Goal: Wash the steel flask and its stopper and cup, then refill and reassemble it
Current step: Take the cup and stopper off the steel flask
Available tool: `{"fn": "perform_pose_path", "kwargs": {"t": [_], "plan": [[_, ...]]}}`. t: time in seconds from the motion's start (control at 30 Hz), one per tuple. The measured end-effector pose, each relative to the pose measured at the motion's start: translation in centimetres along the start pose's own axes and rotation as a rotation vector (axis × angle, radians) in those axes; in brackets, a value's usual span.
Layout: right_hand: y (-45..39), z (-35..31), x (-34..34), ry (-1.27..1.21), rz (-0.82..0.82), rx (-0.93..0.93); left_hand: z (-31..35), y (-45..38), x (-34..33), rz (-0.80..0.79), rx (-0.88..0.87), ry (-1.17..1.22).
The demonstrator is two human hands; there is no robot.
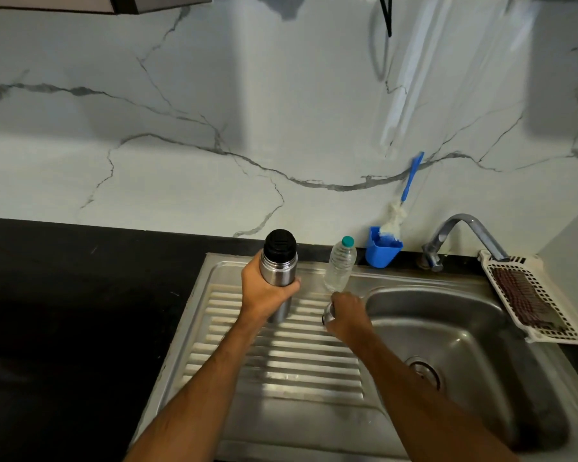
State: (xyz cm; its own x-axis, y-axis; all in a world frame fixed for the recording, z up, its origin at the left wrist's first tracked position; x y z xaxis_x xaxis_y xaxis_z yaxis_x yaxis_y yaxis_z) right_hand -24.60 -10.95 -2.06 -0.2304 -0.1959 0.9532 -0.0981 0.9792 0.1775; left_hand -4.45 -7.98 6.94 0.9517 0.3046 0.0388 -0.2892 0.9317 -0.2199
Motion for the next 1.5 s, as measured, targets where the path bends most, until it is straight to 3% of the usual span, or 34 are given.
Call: {"fn": "perform_pose_path", "kwargs": {"t": [0.4, 0.53, 0.63, 0.77, 0.83, 1.0, 1.1, 1.23, 1.43, 1.5], "plan": [[0.1, 0.6, -1.5, -0.040, -0.050, 0.008, -0.9, 0.1, -0.4, 0.014, -0.023, -0.048], [1.1, -3.1, 5.9, -0.487, 0.339, 0.001, -1.3, 0.0, -0.8, 0.027, -0.006, -0.065], [3.1, -7.6, 13.3, -0.497, 0.588, 0.139, -1.3, 0.2, -1.2, 0.027, 0.001, -0.063], [5.4, -12.5, 17.2, 0.065, 0.527, 0.231, 0.1, 1.2, -2.5, 0.015, 0.003, -0.038], [5.4, -13.5, 17.5, 0.189, 0.504, 0.197, 1.0, 1.8, -3.3, 0.029, 0.030, -0.074], [4.8, -13.6, 17.6, 0.279, 0.485, 0.273, 1.8, 2.6, -3.4, 0.024, 0.047, 0.008], [4.7, -13.1, 18.3, 0.223, 0.501, 0.343, 1.9, 1.8, -2.6, -0.108, 0.015, 0.003], [4.4, -12.9, 19.0, 0.315, 0.501, 0.649, 1.8, 1.1, -2.2, -0.351, 0.017, 0.054], [4.4, -11.6, 19.4, 0.223, 0.420, 0.757, 2.2, 0.2, -1.7, -0.359, 0.021, 0.025], [4.9, -11.5, 19.7, 0.139, 0.418, 0.666, 2.6, 0.1, -1.8, -0.314, 0.022, 0.015]]}}
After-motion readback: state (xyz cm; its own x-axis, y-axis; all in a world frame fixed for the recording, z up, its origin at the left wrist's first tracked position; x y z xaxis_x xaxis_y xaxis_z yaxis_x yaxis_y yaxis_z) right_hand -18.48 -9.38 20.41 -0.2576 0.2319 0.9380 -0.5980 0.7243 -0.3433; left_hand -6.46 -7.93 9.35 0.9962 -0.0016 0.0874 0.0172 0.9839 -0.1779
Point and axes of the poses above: each hand's wrist, its own y-axis away from the middle knuckle, its own x-axis out of the back of the hand, z = x × y, the point moved 3 cm from there along -y, towards the middle knuckle, and after that the axes turned 5 degrees about y, right-handed, at the moved point
